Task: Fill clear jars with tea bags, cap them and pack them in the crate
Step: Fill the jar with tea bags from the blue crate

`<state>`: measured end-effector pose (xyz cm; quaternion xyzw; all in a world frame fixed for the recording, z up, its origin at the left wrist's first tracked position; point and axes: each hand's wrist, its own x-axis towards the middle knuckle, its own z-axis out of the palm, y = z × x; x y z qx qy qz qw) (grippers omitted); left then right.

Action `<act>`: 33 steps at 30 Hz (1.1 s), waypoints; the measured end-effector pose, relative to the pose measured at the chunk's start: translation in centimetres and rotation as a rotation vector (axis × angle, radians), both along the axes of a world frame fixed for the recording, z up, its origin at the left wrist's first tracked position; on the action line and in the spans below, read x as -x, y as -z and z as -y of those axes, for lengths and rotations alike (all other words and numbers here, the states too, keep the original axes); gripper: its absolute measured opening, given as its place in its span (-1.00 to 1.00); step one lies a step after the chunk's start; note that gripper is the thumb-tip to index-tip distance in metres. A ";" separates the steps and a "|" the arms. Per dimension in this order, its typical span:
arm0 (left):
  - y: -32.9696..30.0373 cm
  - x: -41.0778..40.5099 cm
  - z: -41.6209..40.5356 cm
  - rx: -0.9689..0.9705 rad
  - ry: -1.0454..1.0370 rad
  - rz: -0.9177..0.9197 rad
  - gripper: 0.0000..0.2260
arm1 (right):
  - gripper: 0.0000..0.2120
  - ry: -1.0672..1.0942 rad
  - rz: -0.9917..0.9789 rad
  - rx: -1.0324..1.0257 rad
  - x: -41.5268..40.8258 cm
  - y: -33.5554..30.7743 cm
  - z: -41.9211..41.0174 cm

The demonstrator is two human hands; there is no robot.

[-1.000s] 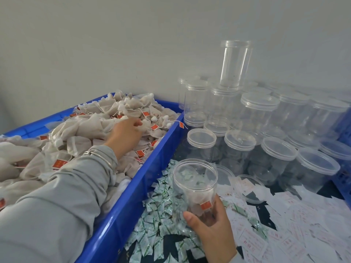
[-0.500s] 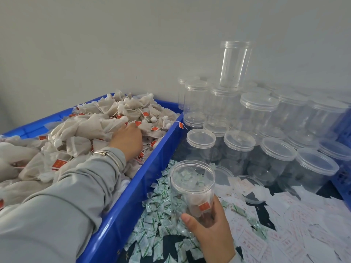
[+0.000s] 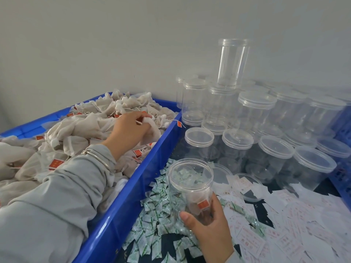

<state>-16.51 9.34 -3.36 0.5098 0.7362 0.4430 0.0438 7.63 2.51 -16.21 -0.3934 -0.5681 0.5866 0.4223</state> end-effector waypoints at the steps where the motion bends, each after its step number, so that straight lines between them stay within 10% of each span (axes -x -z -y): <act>1: -0.3 -0.4 0.1 -0.018 0.028 0.038 -0.81 | 0.05 0.001 -0.001 0.002 0.0 0.0 0.0; 10: -2.5 -4.1 2.4 -0.032 0.502 0.545 -0.81 | 0.00 0.003 0.016 -0.002 0.1 -0.2 0.1; 33: -1.6 -6.9 4.1 0.416 0.878 -0.061 -0.71 | -0.04 0.033 -0.052 -0.007 0.4 0.1 0.0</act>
